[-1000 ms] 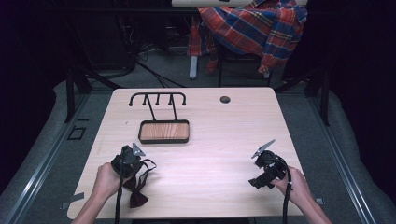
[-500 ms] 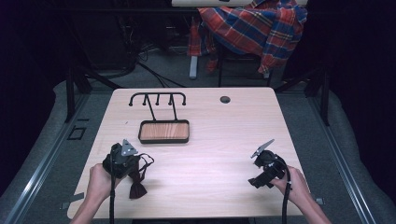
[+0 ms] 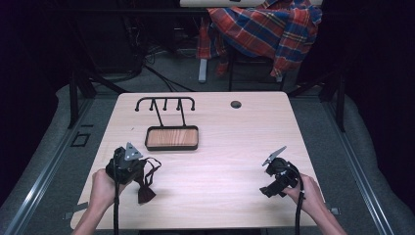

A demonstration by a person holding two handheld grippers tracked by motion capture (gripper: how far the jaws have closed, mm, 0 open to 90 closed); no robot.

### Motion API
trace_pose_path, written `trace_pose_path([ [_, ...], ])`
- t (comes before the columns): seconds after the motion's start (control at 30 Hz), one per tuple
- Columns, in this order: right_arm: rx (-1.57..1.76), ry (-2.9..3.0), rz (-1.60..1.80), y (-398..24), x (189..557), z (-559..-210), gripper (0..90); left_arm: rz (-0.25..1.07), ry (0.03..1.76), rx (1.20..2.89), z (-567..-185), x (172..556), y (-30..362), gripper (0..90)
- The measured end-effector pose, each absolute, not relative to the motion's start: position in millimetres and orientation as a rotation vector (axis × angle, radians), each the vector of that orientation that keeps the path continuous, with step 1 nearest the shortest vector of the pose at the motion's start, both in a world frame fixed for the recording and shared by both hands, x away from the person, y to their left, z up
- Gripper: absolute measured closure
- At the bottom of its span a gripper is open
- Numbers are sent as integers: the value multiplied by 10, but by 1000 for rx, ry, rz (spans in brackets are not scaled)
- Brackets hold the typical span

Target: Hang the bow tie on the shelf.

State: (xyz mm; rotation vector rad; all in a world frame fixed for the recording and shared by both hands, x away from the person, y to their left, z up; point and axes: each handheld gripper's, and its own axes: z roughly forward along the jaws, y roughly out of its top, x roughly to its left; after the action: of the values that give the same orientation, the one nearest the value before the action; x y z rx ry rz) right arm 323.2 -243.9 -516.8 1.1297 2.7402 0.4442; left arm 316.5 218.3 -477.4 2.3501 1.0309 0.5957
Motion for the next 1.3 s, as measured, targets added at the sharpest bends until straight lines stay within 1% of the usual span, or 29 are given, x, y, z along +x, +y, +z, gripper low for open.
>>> trace_pose_path([
  [0.63, 1117, 2737, 403, -2450, 3230, -5168, 137, 630, 1063, 2304, -4599, 3324, 2288, 887],
  [0.97, 1128, 2734, 430, -2440, 3221, -5190, 137, 649, 1105, 2237, -4418, 3426, 2366, 887],
  [1.13, 1089, 2748, 372, -2407, 3232, -5182, 137, 659, 1115, 2230, -4386, 3484, 2358, 887],
  [1.17, 1122, 2744, 423, -2422, 3225, -5205, 138, 658, 1119, 2229, -4385, 3506, 2363, 887],
  [1.23, 1103, 2745, 375, -2435, 3231, -5187, 138, 659, 1129, 2218, -4381, 3536, 2374, 888],
  [1.3, 1125, 2743, 414, -2446, 3226, -5196, 139, 660, 1137, 2220, -4370, 3553, 2384, 888],
])
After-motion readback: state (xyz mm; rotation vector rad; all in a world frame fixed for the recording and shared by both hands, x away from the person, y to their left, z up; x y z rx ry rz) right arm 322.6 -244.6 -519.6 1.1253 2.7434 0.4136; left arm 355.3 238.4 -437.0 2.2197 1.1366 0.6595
